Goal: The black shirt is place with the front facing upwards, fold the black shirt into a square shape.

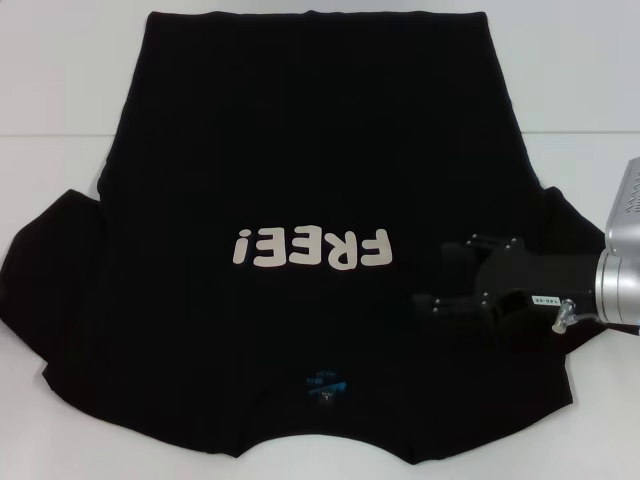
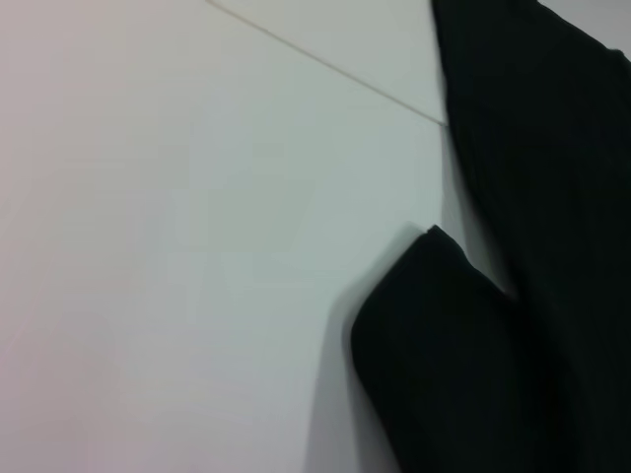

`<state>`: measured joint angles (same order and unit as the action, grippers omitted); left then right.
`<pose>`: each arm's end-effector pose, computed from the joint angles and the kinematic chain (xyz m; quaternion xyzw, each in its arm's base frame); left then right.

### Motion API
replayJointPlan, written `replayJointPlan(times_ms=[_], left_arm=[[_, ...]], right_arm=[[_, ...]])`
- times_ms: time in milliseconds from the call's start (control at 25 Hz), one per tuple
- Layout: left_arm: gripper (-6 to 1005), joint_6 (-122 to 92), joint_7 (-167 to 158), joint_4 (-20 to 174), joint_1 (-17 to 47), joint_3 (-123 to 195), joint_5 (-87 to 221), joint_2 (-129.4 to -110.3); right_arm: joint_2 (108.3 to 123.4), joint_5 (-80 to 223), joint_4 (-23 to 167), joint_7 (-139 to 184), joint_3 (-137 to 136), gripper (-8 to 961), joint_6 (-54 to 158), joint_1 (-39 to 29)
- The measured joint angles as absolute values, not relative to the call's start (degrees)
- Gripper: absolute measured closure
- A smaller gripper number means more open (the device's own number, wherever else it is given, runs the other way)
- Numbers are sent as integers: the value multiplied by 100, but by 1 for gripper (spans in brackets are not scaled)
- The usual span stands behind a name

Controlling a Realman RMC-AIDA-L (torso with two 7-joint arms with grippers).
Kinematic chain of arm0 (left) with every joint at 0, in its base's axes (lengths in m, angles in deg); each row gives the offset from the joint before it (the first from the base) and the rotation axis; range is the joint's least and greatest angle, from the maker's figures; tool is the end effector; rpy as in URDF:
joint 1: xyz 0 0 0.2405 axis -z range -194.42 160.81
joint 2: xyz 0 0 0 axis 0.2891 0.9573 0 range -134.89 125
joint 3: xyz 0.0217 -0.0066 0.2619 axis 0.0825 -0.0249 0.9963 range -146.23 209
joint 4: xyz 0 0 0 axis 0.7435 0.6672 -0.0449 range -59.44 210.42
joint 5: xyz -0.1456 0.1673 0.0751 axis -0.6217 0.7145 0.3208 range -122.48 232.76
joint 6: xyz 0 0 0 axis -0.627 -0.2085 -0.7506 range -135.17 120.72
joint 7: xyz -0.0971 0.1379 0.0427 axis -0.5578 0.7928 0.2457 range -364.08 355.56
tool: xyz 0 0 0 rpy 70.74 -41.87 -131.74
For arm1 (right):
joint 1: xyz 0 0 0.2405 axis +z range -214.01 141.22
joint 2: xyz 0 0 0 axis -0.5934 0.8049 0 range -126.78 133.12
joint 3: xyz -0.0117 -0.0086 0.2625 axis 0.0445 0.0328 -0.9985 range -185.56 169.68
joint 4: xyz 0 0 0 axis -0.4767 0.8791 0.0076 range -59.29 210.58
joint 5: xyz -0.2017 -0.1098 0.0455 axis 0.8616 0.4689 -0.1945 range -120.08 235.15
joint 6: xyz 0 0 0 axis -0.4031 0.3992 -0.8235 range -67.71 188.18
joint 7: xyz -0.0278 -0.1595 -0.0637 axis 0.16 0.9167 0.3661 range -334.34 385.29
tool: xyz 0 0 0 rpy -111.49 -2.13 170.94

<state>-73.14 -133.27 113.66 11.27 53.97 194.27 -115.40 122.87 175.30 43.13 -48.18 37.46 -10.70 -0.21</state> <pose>-0.4293 0.3787 0.0829 -0.6668 -0.6474 -0.1390 0.3419 0.2705 0.4055 -0.0657 -0.9575 0.1686 0.1371 0.1898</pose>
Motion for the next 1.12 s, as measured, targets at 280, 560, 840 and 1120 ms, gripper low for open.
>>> replayJointPlan(times_ms=[280,560,840,1120], left_arm=[[999,-7388,-13317,11371,982,5132,19416,-11544],[999,-7566,-13275,11527,997,4954,19356,-11583],[998,-7794,-13315,11672,1144,4950,19334,-11618],[998,-8007,-13408,12253,1552,5263,19388,-11938]], right_arm=[[12287,17530,4313,-4809,3652,25,-1095,-28],[12287,17531,4313,-4809,3652,26,-1082,-28],[12290,17527,4318,-4810,3590,26,-1099,-59],[12296,17522,4355,-4809,3583,25,-1106,-107]])
